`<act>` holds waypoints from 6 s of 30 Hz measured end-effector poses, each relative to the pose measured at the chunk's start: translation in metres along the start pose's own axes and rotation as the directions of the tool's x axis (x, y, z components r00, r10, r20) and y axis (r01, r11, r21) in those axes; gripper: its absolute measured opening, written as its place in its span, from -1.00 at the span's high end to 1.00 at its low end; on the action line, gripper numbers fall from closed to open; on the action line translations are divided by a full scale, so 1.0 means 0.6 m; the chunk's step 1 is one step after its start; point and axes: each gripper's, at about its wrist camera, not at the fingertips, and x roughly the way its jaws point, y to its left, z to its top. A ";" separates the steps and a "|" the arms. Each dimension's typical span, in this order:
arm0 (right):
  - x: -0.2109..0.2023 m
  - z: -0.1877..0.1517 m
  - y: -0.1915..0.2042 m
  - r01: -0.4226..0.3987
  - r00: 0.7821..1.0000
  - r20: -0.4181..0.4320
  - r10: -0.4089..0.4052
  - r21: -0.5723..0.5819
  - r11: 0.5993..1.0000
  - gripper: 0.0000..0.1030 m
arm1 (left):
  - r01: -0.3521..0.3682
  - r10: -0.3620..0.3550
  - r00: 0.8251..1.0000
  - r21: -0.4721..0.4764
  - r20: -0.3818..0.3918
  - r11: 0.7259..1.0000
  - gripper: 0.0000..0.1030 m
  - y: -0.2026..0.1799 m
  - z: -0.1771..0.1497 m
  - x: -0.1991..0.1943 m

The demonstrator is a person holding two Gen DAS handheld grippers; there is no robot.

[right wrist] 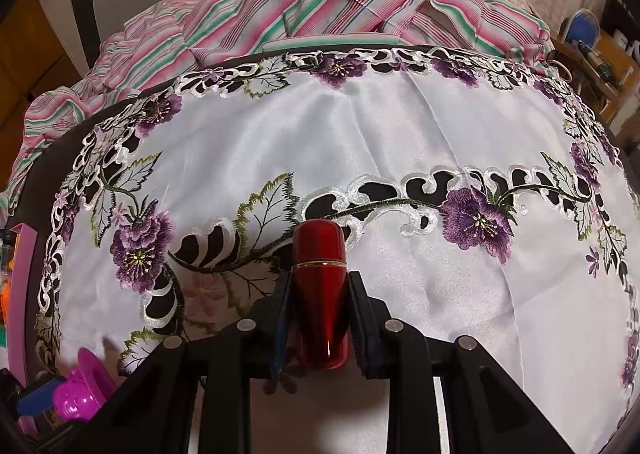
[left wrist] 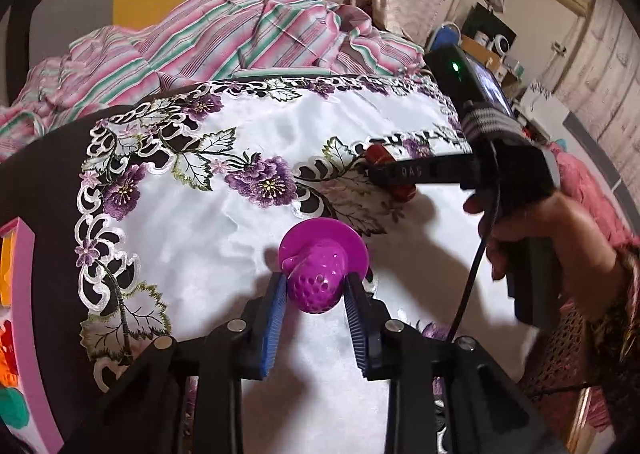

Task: Organize rigid objects
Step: 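Grasp the magenta suction cup with the left gripper while the right holds the red cylinder, then carry the magenta suction cup into the tray and open the left gripper, then carry the red cylinder into the tray and open the right gripper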

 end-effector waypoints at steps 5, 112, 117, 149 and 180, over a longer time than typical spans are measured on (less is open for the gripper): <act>0.000 0.000 -0.003 0.001 1.000 0.000 -0.001 0.009 1.000 0.48 | -0.009 0.008 1.000 0.036 0.012 0.999 0.46 -0.017 0.016 0.010; -0.190 -0.155 0.386 -0.247 0.952 0.110 0.285 -0.275 0.929 0.49 | -0.223 0.389 0.901 -0.561 0.194 0.797 0.11 0.372 -0.310 -0.375; -0.191 -0.182 0.441 -0.283 0.945 0.067 0.319 -0.315 0.906 0.49 | -0.261 0.410 0.896 -0.549 0.167 0.794 0.11 0.355 -0.318 -0.378; -0.158 -0.287 0.641 -0.422 0.902 -0.112 0.416 -0.428 0.799 0.49 | -0.463 0.583 0.810 -0.537 0.066 0.705 0.11 0.341 -0.344 -0.414; -0.162 -0.284 0.648 -0.463 0.883 -0.106 0.458 -0.367 0.807 0.45 | -0.528 0.624 0.781 -0.513 0.019 0.677 0.11 0.334 -0.336 -0.408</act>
